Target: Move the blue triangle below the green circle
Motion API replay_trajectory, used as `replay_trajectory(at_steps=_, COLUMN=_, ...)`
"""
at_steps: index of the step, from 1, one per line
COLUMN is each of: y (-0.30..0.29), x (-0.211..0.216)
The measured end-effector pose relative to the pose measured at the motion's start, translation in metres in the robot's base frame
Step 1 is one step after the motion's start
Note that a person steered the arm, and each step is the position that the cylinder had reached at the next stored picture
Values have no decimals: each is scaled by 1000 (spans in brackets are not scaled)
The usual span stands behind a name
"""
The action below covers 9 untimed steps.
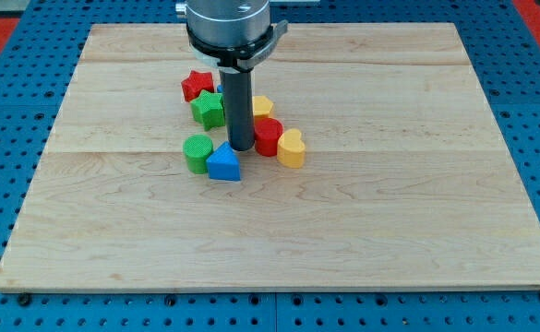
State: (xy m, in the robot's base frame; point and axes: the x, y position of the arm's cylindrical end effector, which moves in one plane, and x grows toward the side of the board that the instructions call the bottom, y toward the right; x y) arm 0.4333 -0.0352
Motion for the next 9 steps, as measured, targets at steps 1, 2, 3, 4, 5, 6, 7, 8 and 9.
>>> replay_trajectory(at_steps=1, y=9, x=-11)
replay_trajectory(at_steps=2, y=10, x=-6)
replay_trajectory(at_steps=3, y=1, x=11)
replay_trajectory(at_steps=4, y=-15, x=11)
replay_trajectory(at_steps=5, y=-12, x=27)
replay_trajectory(at_steps=6, y=13, x=38)
replay_trajectory(at_steps=7, y=39, x=54)
replay_trajectory(at_steps=8, y=78, x=64)
replay_trajectory(at_steps=9, y=132, x=62)
